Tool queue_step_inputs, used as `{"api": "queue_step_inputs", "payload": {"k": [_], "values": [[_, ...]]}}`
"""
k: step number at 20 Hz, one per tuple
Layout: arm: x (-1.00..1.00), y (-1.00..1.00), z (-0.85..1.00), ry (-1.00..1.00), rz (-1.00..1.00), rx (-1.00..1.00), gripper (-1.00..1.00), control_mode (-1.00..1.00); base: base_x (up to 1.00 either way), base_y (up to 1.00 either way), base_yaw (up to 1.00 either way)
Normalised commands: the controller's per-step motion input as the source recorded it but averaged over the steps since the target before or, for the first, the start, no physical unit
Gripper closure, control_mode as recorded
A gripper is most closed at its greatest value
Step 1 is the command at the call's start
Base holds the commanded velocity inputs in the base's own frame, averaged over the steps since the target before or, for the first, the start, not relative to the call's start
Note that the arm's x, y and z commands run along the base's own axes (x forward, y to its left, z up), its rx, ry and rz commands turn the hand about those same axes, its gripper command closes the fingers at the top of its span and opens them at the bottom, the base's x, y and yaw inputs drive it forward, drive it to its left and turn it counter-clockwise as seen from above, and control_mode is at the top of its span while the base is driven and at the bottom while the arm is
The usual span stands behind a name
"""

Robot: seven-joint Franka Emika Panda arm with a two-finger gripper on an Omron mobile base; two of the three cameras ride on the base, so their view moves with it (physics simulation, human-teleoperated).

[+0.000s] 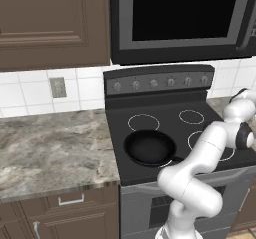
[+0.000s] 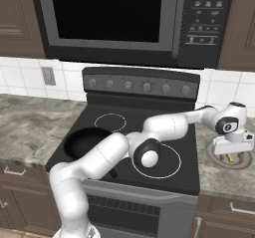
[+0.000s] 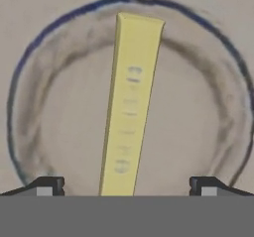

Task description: Pick up the butter stick and place it in the pan. Then turn on the burner for the pan.

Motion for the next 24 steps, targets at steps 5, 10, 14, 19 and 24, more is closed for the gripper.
{"api": "queue_step_inputs", "payload": {"k": [5, 10, 14, 19, 24], "values": [[0.0, 0.0, -0.04, 0.04, 0.0, 0.03, -1.0, -1.0, 0.0, 0.0, 0.0], [0.0, 0.0, 0.0, 0.03, 0.0, 0.01, 1.0, -1.0, 0.0, 0.0, 0.0], [0.0, 0.0, 0.0, 0.0, 0.0, 0.0, 1.0, -1.0, 0.0, 0.0, 0.0], [0.0, 0.0, 0.0, 0.0, 0.0, 0.0, 1.0, -1.0, 0.0, 0.0, 0.0], [0.0, 0.0, 0.0, 0.0, 0.0, 0.0, 1.0, -1.0, 0.0, 0.0, 0.0]]}}
